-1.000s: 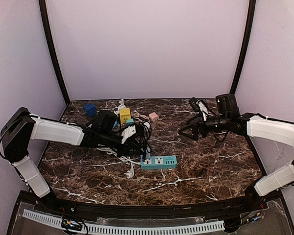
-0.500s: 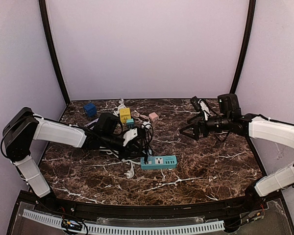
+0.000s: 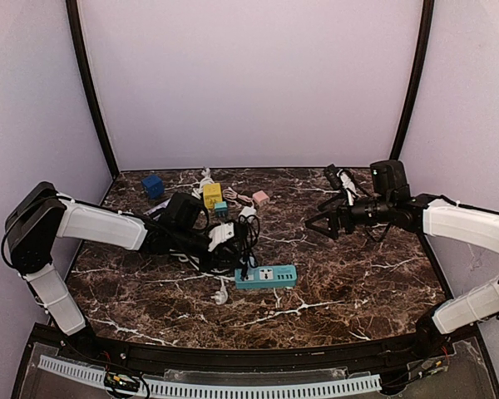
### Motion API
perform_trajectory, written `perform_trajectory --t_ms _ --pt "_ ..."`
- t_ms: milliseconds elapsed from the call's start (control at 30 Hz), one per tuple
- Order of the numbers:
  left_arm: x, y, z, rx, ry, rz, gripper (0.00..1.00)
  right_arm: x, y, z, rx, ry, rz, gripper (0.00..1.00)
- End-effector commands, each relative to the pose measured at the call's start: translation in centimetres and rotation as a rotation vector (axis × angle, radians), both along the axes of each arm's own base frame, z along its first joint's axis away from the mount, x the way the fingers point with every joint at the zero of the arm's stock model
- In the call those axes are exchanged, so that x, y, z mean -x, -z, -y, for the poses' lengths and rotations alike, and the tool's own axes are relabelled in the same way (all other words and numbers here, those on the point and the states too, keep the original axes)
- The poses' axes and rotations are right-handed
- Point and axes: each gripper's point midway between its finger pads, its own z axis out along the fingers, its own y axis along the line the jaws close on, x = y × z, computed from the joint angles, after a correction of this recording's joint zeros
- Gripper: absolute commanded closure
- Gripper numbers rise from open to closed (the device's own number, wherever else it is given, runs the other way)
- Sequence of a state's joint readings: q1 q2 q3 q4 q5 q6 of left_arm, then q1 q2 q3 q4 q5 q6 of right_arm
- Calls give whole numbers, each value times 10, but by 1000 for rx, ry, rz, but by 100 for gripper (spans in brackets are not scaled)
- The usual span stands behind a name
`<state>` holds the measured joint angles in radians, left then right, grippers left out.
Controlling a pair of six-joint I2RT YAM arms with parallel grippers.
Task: Insert the plug
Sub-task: Insert the plug into the socket.
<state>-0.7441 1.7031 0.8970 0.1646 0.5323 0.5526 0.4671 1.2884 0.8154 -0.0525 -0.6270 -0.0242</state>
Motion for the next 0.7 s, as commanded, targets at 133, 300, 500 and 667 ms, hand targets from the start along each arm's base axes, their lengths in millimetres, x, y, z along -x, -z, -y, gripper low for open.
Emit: perform_trajectory --t_ms 133,300,500,667 --pt "-2 30 -9 -120 -32 1 100 2 -1 3 -12 19 9 1" --pt "21 73 -32 -264 11 -44 99 4 -2 4 -13 23 9 1" --pt "38 84 -36 -263 60 -97 100 3 -6 4 -7 25 19 1" --pt "18 53 -14 -167 15 -67 22 2 -8 3 -10 22 22 1"
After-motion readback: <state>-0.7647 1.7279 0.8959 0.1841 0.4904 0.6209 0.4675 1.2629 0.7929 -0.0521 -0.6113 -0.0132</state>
